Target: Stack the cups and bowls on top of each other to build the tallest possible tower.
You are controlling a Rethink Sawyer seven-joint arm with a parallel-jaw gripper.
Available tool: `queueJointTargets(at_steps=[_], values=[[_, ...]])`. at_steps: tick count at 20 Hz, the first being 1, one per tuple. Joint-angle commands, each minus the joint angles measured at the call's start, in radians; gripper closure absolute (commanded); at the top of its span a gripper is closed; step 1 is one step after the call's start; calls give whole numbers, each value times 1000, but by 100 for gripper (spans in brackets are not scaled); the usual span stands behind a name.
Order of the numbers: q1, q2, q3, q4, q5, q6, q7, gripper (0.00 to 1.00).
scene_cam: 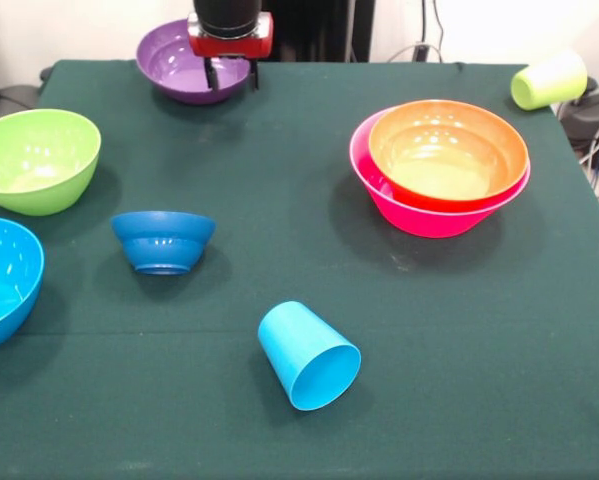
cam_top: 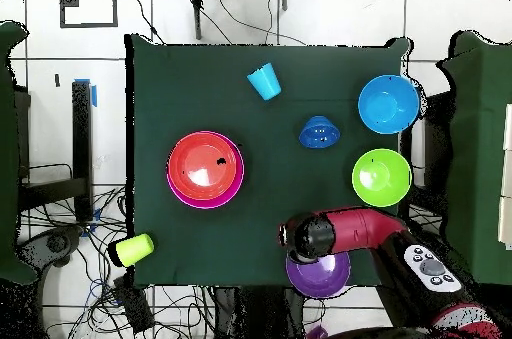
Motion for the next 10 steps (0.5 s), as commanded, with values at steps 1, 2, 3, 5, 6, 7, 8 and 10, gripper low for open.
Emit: queueJointTargets(at_steps=[1, 2, 3, 5, 6, 7, 8, 10], values=[[6, -11, 71, -15, -78, 78, -225, 0], [6, -14, 71, -9, -78, 77, -222, 0], [11, -14, 71, -10, -77, 77, -217, 0], [17, -12, 66, -5, -82, 68, -203, 0], [19, -17, 64, 2, -82, 65, -198, 0], [26, -13, 62, -4, -83, 67, -193, 0], [29, -22, 62, 4, -81, 66, -187, 0], [44, -43, 62, 20, -72, 67, -172, 0]])
